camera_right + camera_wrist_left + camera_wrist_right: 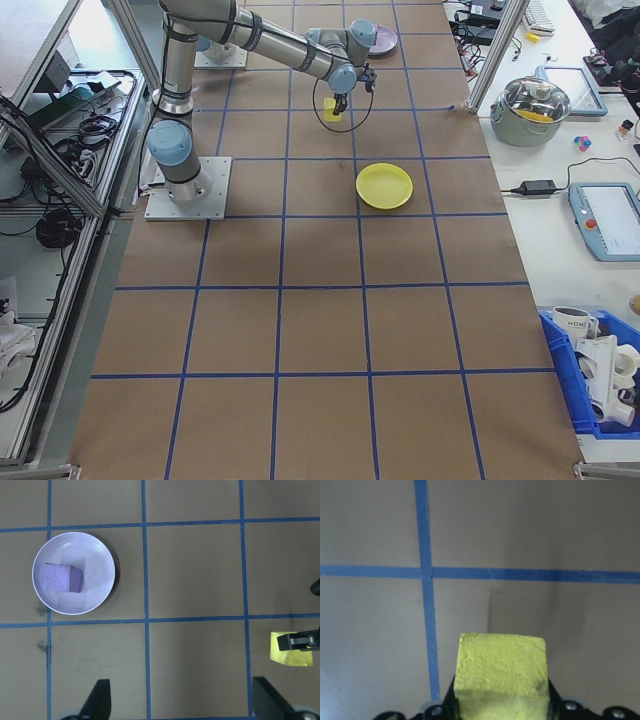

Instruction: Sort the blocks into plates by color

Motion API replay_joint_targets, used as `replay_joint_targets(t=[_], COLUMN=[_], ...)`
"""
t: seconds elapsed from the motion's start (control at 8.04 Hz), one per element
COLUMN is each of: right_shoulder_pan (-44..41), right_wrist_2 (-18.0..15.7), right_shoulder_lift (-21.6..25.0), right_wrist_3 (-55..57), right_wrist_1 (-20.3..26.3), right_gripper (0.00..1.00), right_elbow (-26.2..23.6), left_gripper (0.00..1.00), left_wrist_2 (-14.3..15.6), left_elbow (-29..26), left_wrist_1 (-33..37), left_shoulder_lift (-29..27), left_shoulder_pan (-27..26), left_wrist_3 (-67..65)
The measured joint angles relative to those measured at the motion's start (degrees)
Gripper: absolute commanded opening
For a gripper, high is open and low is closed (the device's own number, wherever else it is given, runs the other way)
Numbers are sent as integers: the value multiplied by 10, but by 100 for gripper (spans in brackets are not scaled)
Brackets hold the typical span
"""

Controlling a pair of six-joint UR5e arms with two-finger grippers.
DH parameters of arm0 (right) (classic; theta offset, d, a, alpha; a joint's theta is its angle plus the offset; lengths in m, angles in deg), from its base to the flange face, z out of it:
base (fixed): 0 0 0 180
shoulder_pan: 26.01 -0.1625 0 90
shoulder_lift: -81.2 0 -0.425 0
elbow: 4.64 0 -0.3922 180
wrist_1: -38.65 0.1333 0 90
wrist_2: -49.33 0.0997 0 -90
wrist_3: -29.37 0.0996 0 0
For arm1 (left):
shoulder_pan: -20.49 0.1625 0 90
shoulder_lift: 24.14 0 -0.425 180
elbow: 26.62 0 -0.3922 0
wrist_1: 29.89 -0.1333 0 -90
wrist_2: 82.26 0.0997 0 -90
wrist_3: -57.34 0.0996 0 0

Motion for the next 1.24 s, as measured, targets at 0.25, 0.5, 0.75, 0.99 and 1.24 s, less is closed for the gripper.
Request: replay_joint_targets(t=[0.25, 0.5, 0.75, 0.99, 1.24], right_shoulder_pan=[36, 89, 138, 191, 229], right_wrist_2=[-19, -58, -102, -112, -113], right_shoulder_lift=[9, 11, 11, 8, 1], right_wrist_3=[-3, -30, -107, -181, -231], right_wrist_1=[4, 4, 0, -6, -9], right_gripper=[0, 0, 0, 0, 0], right_elbow=[44, 84, 101, 104, 103], left_gripper=[100, 100, 100, 100, 100], left_wrist_2=[0, 0, 0, -1, -1], left_elbow=[0, 0, 0, 0, 0], left_wrist_1=[0, 0, 0, 0, 0], left_shoulder_lift=[0, 0, 0, 0, 0], left_shoulder_pan=[0, 0, 0, 1, 1], left_wrist_3=[0, 0, 0, 0, 0])
